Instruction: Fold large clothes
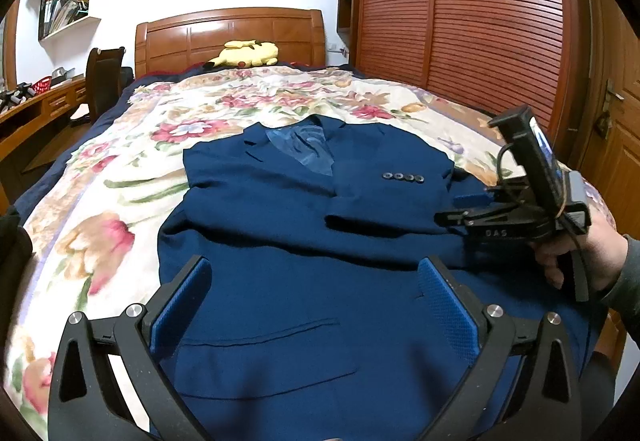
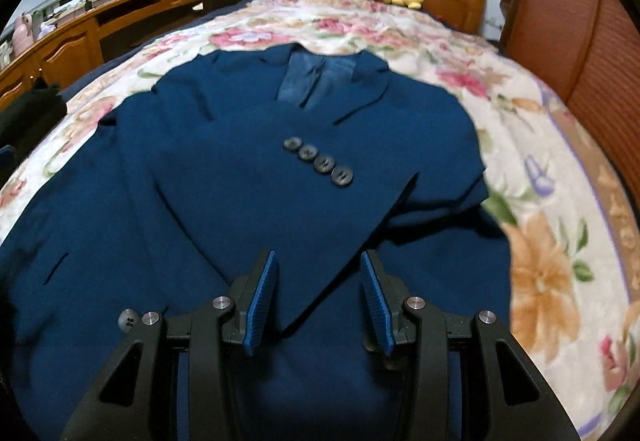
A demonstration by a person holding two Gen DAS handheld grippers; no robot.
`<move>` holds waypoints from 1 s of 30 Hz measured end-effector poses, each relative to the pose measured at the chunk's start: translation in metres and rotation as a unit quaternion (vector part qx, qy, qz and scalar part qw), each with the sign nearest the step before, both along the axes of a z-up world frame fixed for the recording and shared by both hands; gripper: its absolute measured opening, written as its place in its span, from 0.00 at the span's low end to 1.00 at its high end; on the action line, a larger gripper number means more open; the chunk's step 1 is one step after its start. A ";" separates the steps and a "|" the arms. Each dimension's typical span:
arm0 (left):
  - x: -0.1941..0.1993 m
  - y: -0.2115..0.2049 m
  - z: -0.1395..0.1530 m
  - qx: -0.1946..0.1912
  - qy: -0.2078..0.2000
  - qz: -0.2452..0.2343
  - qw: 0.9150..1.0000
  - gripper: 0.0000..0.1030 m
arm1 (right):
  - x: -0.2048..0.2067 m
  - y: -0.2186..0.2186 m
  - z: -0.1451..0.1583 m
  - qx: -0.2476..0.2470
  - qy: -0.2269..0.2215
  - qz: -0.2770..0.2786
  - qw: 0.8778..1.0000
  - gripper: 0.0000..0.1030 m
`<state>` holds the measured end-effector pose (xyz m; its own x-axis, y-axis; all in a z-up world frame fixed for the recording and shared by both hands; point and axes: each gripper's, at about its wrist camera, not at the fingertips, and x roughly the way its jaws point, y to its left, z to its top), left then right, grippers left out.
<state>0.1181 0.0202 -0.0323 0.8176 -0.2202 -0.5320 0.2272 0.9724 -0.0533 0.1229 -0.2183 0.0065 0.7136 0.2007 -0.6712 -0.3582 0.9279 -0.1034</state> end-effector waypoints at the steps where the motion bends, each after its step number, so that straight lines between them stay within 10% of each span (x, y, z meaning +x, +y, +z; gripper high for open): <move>1: 0.000 0.001 0.000 0.000 0.000 0.000 1.000 1.00 | 0.003 0.003 -0.002 0.002 0.007 -0.002 1.000 0.44; 10: -0.002 0.008 0.001 0.001 -0.002 0.003 1.000 1.00 | 0.027 0.012 -0.011 0.024 0.044 -0.003 0.999 0.47; 13: -0.004 0.012 0.002 0.001 -0.004 0.005 1.000 1.00 | 0.026 0.016 -0.010 0.017 0.032 0.025 0.999 0.05; 30: -0.017 0.049 0.005 -0.022 -0.011 0.032 0.999 1.00 | -0.038 0.086 0.087 0.021 -0.134 0.111 0.985 0.05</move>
<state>0.1016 0.0688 -0.0278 0.8418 -0.1895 -0.5054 0.1655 0.9819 -0.0924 0.0851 -0.1319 0.0934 0.7993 0.3948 -0.4530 -0.5172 0.8358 -0.1841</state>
